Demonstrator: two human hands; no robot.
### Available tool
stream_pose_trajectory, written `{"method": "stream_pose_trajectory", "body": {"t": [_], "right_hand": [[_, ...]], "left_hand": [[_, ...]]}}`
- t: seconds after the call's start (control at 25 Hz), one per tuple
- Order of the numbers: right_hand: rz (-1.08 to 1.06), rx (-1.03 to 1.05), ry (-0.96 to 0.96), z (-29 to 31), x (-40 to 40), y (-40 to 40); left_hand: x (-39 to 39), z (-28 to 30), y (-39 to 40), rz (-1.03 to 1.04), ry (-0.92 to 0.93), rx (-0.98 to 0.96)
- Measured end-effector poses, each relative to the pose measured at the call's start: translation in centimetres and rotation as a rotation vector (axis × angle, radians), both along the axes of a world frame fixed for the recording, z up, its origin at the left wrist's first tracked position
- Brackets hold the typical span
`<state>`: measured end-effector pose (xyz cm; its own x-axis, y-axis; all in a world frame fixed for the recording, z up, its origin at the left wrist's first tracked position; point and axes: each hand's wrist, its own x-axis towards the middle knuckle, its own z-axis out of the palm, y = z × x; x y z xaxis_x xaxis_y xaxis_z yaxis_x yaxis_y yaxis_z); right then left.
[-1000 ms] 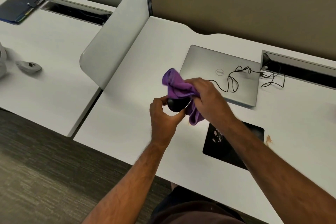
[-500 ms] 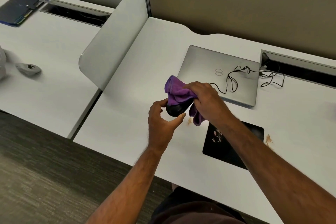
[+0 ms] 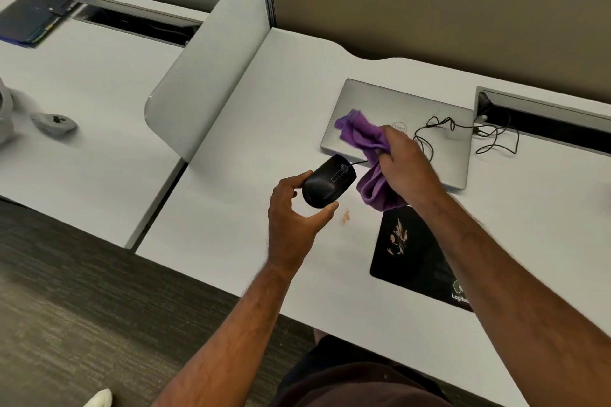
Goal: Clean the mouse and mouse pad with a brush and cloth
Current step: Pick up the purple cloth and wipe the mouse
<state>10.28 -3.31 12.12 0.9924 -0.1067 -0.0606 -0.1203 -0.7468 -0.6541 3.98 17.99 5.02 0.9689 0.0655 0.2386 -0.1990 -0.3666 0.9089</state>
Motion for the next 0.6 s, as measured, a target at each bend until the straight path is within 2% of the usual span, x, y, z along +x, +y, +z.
{"method": "stream_pose_trajectory", "body": {"t": [0.12,0.2,0.32,0.48,0.6], "right_hand": [[-0.005,0.043,-0.095,0.6,-0.5,-0.3],[0.147,0.056,-0.153,0.9,-1.3,0.7],[0.369,-0.084,-0.215,0.2,-2.2,2.4],[0.258,-0.175,-0.106,0.0,-1.4,2.4],[0.169,-0.073,-0.158,0.7,-1.5,2.5]], "left_hand": [[0.1,0.0,0.2,-0.002,-0.002,-0.002],[0.3,0.1,0.1,-0.009,-0.002,-0.005],[0.6,0.1,-0.1,-0.013,-0.012,-0.006],[0.5,-0.2,0.1,-0.035,-0.021,0.004],[0.1,-0.4,-0.1,0.005,0.015,-0.017]]}}
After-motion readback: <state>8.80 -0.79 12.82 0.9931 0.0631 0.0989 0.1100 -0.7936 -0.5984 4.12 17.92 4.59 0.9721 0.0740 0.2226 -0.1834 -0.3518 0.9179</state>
